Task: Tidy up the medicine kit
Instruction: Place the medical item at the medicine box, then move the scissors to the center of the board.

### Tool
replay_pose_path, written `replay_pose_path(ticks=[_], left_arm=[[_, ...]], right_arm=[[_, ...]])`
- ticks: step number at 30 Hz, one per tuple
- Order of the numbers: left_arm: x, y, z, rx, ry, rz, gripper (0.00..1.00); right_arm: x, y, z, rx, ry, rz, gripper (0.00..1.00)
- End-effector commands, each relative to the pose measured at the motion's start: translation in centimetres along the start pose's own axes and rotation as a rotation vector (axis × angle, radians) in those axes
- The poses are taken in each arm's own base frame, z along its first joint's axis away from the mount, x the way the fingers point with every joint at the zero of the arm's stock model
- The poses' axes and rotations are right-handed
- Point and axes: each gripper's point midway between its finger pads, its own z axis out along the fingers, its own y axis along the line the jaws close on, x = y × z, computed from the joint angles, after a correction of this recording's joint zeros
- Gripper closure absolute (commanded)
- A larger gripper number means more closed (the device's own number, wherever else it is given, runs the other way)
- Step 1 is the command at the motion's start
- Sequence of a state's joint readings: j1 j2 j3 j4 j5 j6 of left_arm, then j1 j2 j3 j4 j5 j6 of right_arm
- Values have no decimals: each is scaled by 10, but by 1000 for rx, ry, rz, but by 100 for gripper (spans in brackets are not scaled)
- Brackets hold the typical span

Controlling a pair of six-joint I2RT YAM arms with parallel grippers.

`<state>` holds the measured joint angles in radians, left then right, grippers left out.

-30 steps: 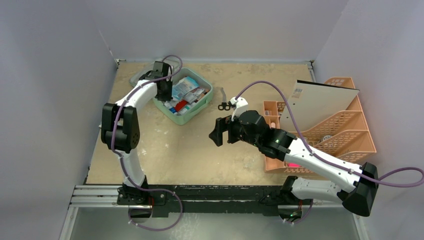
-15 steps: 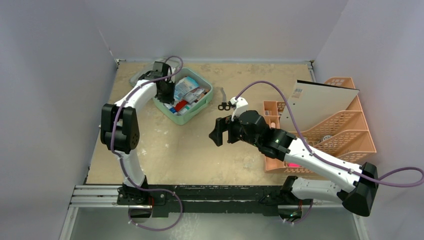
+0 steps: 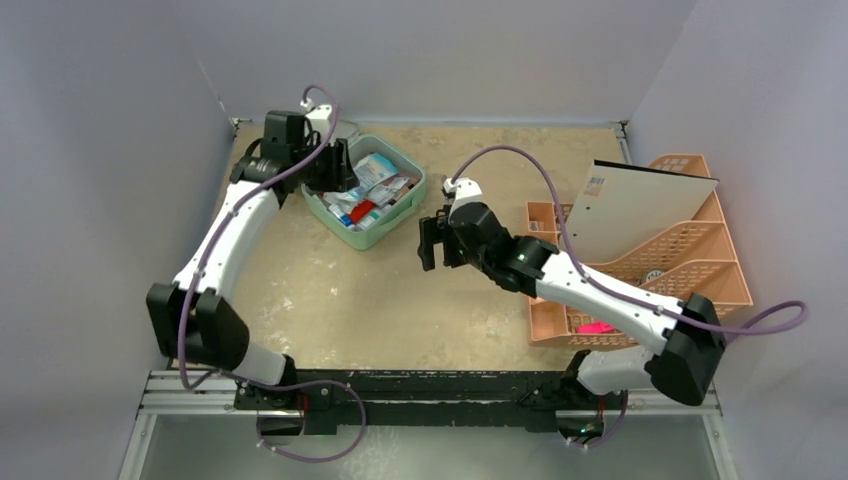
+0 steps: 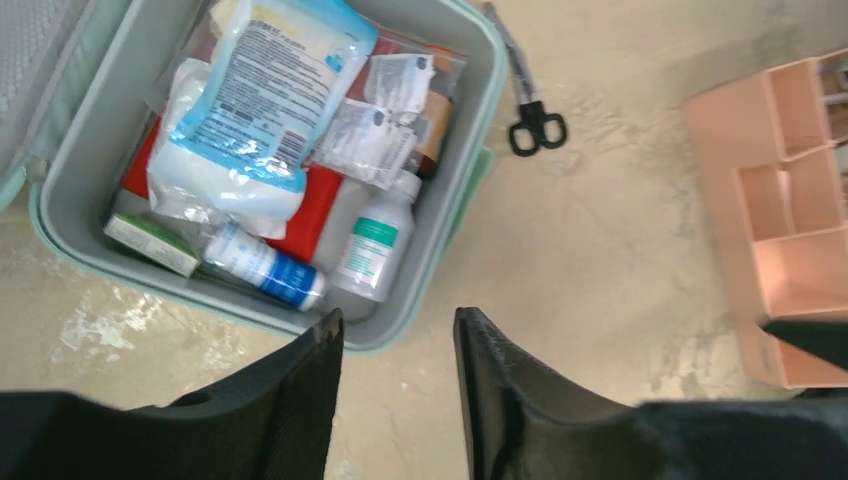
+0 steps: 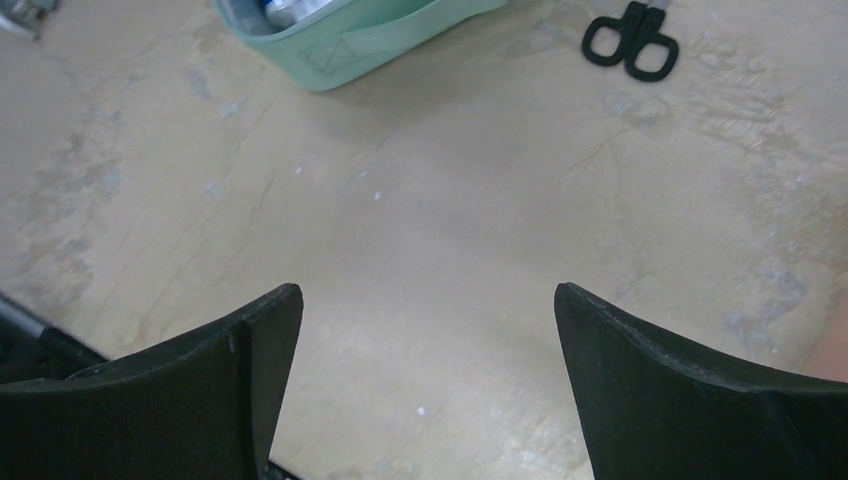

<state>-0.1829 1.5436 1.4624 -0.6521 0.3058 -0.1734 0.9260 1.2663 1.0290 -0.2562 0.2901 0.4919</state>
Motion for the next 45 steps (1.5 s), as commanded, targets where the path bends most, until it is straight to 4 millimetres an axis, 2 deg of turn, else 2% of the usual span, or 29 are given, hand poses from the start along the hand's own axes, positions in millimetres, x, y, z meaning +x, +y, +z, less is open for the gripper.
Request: replay_pose_path(ticks=[1, 2, 5, 10, 14, 19, 23, 27, 37, 45], left_arm=[[15, -19, -26, 76, -36, 5, 48], [22, -17, -29, 64, -36, 7, 41], [43, -10, -37, 27, -32, 12, 31], [78, 3, -40, -35, -10, -33, 24], [92, 19, -44, -128, 31, -26, 21], [89, 28, -57, -195, 7, -11, 19], [94, 34, -63, -233, 13, -5, 16], [100, 26, -62, -186, 35, -4, 10], [98, 28, -67, -200, 12, 20, 7], [92, 34, -72, -242, -32, 18, 7]], right_arm=[[-28, -23, 26, 99, -44, -34, 4], [-31, -28, 32, 116, -44, -36, 7], [-42, -46, 52, 162, -55, -21, 20], [-51, -84, 91, 252, -47, 6, 43], [-45, -105, 123, 302, 20, 16, 57], [-34, -117, 156, 338, 73, 39, 62], [-34, -116, 174, 331, 89, 43, 65], [-28, -122, 190, 361, 118, 37, 66], [-16, -134, 208, 409, 147, 15, 69], [-3, -144, 212, 447, 183, 3, 72]])
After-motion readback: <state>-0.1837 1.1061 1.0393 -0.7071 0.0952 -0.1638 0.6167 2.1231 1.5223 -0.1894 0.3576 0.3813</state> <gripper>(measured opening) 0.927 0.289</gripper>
